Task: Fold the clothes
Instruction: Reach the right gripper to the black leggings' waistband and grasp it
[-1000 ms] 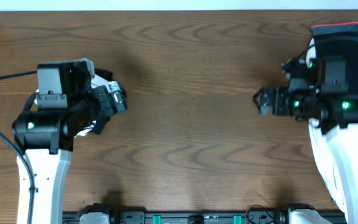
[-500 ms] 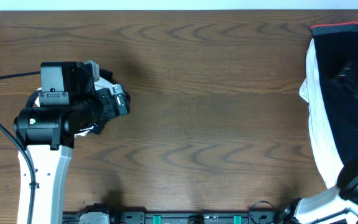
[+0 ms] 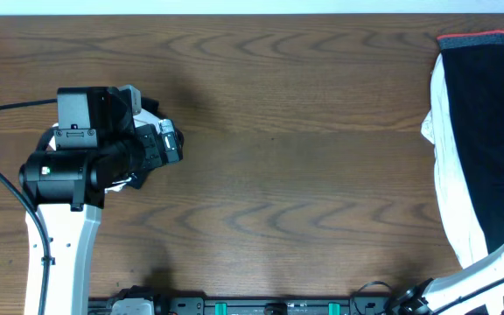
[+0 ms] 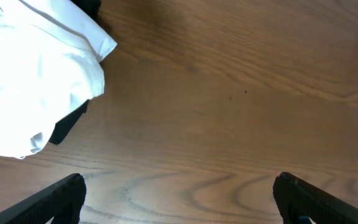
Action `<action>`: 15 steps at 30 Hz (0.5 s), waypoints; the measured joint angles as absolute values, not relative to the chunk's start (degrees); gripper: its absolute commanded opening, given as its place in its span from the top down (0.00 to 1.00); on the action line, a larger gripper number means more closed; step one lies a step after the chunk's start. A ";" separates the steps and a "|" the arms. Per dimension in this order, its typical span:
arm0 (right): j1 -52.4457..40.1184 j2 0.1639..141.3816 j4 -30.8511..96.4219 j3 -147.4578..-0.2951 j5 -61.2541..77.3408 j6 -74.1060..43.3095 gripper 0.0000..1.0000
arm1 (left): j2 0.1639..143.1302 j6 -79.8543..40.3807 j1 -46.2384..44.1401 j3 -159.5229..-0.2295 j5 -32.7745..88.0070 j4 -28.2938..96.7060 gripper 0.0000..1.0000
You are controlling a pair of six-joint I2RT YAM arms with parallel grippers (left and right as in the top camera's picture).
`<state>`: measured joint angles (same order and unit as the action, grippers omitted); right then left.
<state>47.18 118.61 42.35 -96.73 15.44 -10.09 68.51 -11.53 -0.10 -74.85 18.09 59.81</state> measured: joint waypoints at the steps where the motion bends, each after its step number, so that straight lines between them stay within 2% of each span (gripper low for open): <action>1: 47.16 119.50 41.67 -96.73 15.64 -10.15 0.26 | 68.51 -11.53 -0.10 -74.85 18.09 59.81 0.02; 15: 45.30 125.51 36.53 -96.73 14.92 -10.28 0.23 | 68.51 -11.51 -0.10 -74.85 18.11 59.81 0.02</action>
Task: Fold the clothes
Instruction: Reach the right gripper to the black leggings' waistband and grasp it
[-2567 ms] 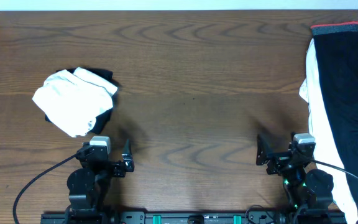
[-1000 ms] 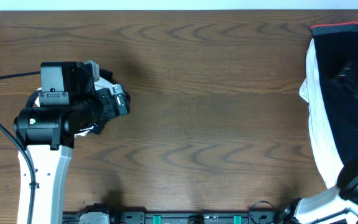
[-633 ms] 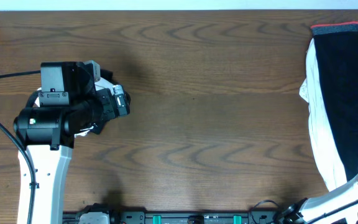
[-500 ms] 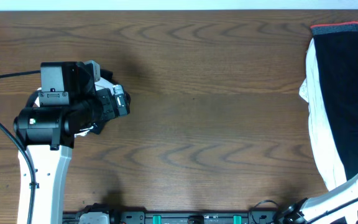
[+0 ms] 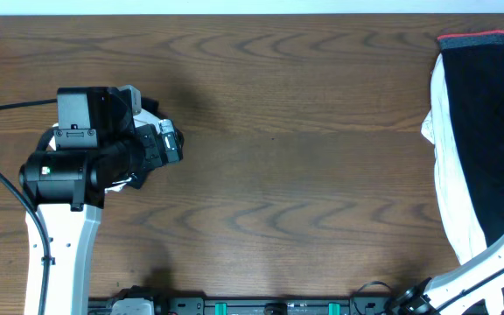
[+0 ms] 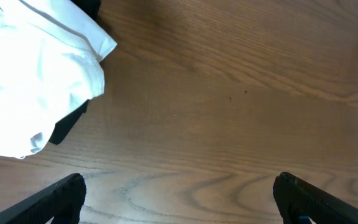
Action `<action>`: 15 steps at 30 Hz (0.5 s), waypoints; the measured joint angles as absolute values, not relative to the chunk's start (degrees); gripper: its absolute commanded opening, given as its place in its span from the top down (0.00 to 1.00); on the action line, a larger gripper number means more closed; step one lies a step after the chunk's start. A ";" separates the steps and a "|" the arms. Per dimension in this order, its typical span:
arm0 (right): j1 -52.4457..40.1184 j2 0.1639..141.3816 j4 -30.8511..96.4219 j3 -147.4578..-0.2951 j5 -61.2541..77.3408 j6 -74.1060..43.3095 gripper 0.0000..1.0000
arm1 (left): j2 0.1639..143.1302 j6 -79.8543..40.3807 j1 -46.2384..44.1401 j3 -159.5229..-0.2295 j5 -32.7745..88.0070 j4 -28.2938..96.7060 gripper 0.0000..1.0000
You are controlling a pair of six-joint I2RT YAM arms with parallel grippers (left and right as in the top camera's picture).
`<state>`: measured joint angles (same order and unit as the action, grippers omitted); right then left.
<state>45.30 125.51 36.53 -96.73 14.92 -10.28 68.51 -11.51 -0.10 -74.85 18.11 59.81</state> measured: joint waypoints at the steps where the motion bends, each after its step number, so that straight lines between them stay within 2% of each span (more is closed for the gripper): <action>1: 44.82 125.75 36.51 -96.73 14.26 -10.28 0.23 | 68.51 -11.53 -0.10 -74.85 18.09 59.81 0.02; 4: 43.16 126.45 36.67 -96.73 12.03 -10.26 0.27 | 68.51 -11.53 -0.10 -74.85 18.09 59.81 0.02; 5: 42.50 126.72 36.71 -96.73 11.16 -10.24 0.33 | 68.51 -11.53 -0.10 -74.85 18.11 59.81 0.02; 6: 41.89 126.96 36.77 -96.73 10.20 -10.11 0.43 | 68.51 -11.53 -0.10 -74.85 18.09 59.81 0.02; 8: 40.88 127.24 36.77 -96.73 8.40 -10.04 0.75 | 68.51 -11.53 -0.10 -74.85 18.11 59.81 0.02; 10: 40.12 127.26 36.69 -96.73 7.03 -10.26 0.94 | 68.51 -11.53 -0.10 -74.85 18.11 59.81 0.02; 12: 39.70 127.26 36.53 -96.73 6.44 -10.20 0.99 | 68.51 -11.53 -0.10 -74.85 18.09 59.81 0.02; 15: 39.62 127.22 36.58 -96.73 7.03 -10.46 0.99 | 68.51 -11.53 -0.10 -74.85 18.11 59.81 0.02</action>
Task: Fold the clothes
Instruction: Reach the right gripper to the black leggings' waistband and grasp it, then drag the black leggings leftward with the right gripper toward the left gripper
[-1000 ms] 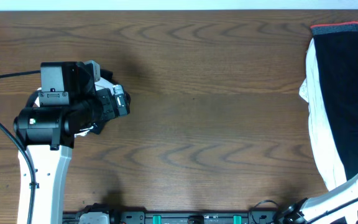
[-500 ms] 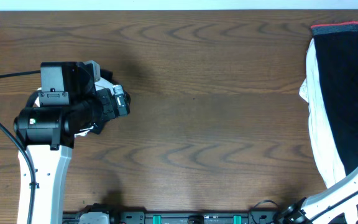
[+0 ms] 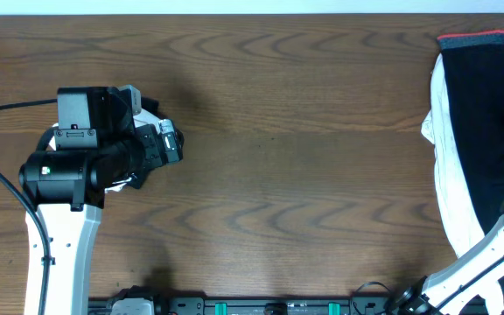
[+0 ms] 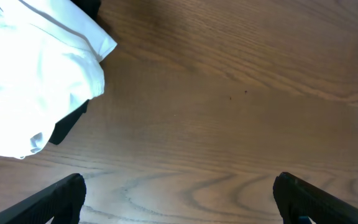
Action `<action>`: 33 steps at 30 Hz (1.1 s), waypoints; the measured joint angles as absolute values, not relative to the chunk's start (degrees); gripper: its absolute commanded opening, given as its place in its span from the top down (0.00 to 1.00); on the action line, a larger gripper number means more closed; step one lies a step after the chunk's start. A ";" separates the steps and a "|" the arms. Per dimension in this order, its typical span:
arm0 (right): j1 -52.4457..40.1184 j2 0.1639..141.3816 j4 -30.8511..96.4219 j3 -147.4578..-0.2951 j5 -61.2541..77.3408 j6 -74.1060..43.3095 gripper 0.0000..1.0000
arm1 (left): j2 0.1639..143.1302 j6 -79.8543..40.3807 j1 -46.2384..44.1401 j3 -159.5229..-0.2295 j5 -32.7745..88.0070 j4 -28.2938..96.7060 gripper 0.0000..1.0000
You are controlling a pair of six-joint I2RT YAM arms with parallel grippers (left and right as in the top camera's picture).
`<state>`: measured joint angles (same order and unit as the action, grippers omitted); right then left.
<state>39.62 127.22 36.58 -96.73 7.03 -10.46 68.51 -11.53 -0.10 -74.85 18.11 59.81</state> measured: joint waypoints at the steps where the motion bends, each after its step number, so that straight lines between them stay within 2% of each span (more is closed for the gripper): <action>1: 39.62 127.00 36.60 -96.73 7.40 -10.46 0.99 | 68.51 -11.53 -0.10 -74.85 18.11 59.81 0.02; 7: 38.61 120.81 38.89 -96.71 16.32 -10.46 0.99 | 68.51 -11.53 -0.10 -74.85 18.11 59.81 0.02; 11: 34.85 113.10 40.60 -96.73 22.57 -10.48 0.99 | 68.51 -11.51 -0.10 -74.85 18.09 59.81 0.02; 16: 25.23 107.33 43.48 -97.60 26.55 -10.48 0.99 | 68.51 -11.51 -0.10 -74.85 18.09 59.79 0.02; 26: 3.75 108.38 46.94 -97.65 27.51 -9.61 0.99 | 68.51 -11.51 -0.10 -74.85 18.04 59.79 0.02; 33: -13.47 108.38 51.03 -97.62 27.66 -4.54 0.99 | 68.18 -11.31 -0.10 -74.85 15.92 59.72 0.02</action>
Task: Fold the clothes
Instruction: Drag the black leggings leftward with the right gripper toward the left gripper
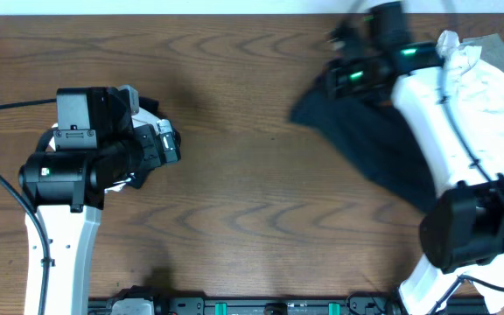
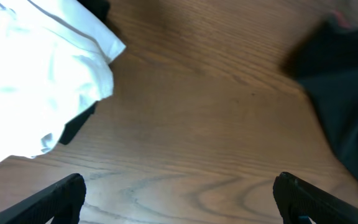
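A dark garment (image 1: 370, 140) lies spread and partly lifted right of the table's middle; its edge also shows in the left wrist view (image 2: 340, 93). My right gripper (image 1: 344, 37) is blurred at the garment's top end and appears shut on it. Uncovered at the far right lies a crumpled white garment (image 1: 488, 79). My left gripper (image 2: 179, 199) hangs open over bare wood at the left, with nothing between its fingers (image 2: 64, 196). Beside and under it sits a folded white cloth (image 2: 36, 81) on something dark.
The brown wooden table (image 1: 234, 201) spans the whole view. The left arm's body (image 1: 68, 166) covers most of the folded pile at the left. The right arm (image 1: 449, 131) reaches diagonally over the right side of the table.
My right arm was only at the lower right edge; now it reaches to the upper middle. The dark garment has moved from the right edge toward the centre. The white garment there is uncovered.
Through the earlier moments my left gripper stayed open beside the folded white pile. The dark garment lay along the right edge over a white one, with the right arm edging up from the lower right corner. Now the dark garment is held nearer the centre.
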Action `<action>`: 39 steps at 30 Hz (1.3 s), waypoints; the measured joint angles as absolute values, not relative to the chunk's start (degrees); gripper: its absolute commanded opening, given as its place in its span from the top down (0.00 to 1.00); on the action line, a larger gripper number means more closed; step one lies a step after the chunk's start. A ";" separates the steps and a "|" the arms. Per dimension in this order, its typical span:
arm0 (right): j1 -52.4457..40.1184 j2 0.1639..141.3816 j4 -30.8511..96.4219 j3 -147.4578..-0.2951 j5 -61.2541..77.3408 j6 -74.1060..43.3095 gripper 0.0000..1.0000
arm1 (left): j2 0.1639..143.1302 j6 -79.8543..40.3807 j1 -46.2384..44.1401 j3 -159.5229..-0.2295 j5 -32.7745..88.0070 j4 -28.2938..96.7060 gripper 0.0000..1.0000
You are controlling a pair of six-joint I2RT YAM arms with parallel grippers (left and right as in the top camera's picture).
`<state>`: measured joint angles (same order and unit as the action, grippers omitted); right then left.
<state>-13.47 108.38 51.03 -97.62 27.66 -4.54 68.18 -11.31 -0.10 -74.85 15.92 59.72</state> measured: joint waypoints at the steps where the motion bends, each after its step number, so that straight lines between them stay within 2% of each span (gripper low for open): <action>1: -15.81 108.38 51.62 -97.62 27.68 -3.57 0.99 | 68.01 -11.27 -0.10 -74.85 15.55 59.66 0.02; 4: -22.48 108.38 53.45 -97.62 27.27 -0.60 0.99 | 67.33 -10.44 -0.10 -74.85 14.70 59.40 0.02; 5: -24.67 108.38 54.24 -97.62 26.76 0.58 0.96 | 67.16 -10.26 -0.10 -74.85 14.57 59.35 0.02; 7: -28.88 108.38 55.81 -97.62 24.97 2.59 0.74 | 66.96 -10.04 -0.10 -74.85 13.93 59.35 0.02; 8: -30.50 108.38 56.27 -97.62 23.77 3.29 0.69 | 66.96 -10.02 -0.10 -74.85 13.56 59.35 0.02; 10: -33.67 108.38 56.77 -97.62 20.43 4.82 0.51 | 66.96 -9.93 -0.10 -74.85 12.80 59.35 0.02; 15: -35.62 108.38 56.53 -97.62 13.08 5.91 0.34 | 66.98 -9.19 -0.10 -74.85 11.57 59.31 0.02; 18: -32.75 108.38 55.83 -97.62 10.79 4.05 0.32 | 67.55 -8.88 -0.10 -74.85 11.60 59.18 0.02; 21: -28.10 108.38 54.87 -97.62 9.78 0.78 0.34 | 69.58 -7.55 -0.64 -74.87 12.21 58.46 0.02; 27: -18.81 108.38 52.14 -97.62 10.70 -5.91 0.32 | 76.84 -5.10 -4.82 -74.87 13.26 53.54 0.02; 29: -17.78 108.38 51.83 -97.62 10.87 -7.25 0.28 | 79.59 -4.19 -6.46 -74.87 13.43 51.48 0.02; 36: -16.86 109.19 53.17 -97.62 11.94 -8.99 0.26 | 89.82 -0.78 -11.27 -74.94 13.61 40.23 0.00; 39: -16.29 109.43 55.11 -97.62 11.99 -9.15 0.26 | 95.26 0.03 -12.47 -74.98 13.72 33.71 0.03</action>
<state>-16.29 109.43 55.11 -97.62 11.99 -9.15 95.26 0.03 -12.47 -74.98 13.72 33.71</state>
